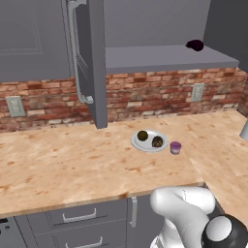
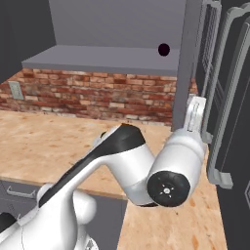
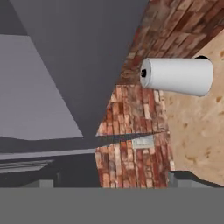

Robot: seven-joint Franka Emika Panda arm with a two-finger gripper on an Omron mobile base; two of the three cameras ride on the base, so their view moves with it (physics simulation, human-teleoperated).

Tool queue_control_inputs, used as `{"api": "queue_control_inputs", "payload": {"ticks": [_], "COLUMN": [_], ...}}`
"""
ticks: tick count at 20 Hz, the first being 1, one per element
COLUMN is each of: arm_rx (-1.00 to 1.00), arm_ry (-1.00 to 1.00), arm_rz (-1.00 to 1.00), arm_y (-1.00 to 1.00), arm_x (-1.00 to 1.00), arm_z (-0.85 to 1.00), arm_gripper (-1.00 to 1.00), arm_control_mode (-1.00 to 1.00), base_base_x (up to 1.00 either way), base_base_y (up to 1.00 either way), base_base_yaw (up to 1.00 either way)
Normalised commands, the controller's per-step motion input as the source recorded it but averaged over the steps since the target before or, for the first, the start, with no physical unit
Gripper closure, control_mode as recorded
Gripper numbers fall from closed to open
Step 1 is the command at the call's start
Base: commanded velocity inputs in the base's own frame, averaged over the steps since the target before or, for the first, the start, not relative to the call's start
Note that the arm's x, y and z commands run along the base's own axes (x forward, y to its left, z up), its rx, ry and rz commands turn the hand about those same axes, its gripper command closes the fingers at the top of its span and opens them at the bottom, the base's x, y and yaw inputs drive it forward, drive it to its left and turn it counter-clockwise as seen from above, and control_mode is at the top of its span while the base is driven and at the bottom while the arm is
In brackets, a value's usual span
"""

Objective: Pick the avocado and bread from the counter and place them on the plate. Then pick the jam from the cabinet and place it next to the plate. Lastly close the cabinet door.

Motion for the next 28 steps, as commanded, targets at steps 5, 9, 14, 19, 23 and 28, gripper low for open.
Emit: {"api": "queue_control_inputs", "payload": {"ticks": [5, 9, 14, 19, 23, 28], "arm_rx": [0.0, 0.0, 0.0, 0.0, 0.0, 0.0], "arm_ry": [0.08, 0.09, 0.1, 0.09, 0.12, 0.17], "arm_rz": [0.09, 0.07, 0.05, 0.02, 0.0, 0.0], "arm_y": [0.79, 0.82, 0.76, 0.63, 0.46, 0.4], "arm_x": [0.0, 0.09, 0.38, 0.78, 1.0, 1.0], "arm_z": [0.0, 0.09, 0.22, 0.14, 0.0, 0.0], "arm_gripper": [-1.0, -1.0, -1.0, -1.0, -1.0, -1.0], "arm_control_mode": [-1.0, -1.0, -1.0, -1.0, -1.0, -1.0], "base_base_x": [0.0, 0.0, 0.0, 0.0, 0.0, 0.0], "base_base_y": [0.0, 0.0, 0.0, 0.0, 0.0, 0.0], "base_base_yaw": [0.0, 0.0, 0.0, 0.0, 0.0, 0.0]}}
